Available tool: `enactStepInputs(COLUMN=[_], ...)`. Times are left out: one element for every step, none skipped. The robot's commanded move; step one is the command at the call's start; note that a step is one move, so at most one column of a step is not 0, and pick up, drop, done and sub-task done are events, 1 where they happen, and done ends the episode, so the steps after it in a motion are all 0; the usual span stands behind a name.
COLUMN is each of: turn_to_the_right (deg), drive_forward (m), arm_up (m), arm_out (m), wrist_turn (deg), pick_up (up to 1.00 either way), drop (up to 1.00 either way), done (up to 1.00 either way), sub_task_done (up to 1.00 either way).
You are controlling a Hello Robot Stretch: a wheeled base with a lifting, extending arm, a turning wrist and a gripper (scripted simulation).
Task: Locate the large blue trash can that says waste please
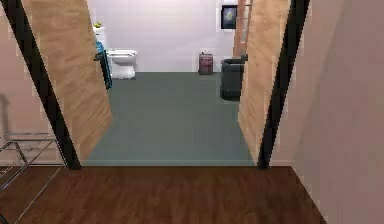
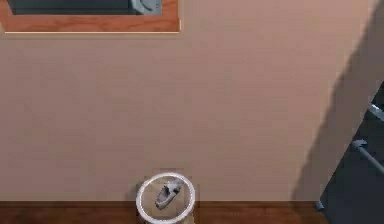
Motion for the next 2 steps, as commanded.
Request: enactStepInputs(turn_to_the_right=[-6.0,0.0], drive_forward=[0.0,1.0], arm_up=[0.0,0.0], arm_out=[0.0,0.0], wrist_turn=[0.0,0.0], pick_up=[0.0,0.0], drop=[0.0,0.0], done=[0.0,0.0], sub_task_done=[0.0,0.0])
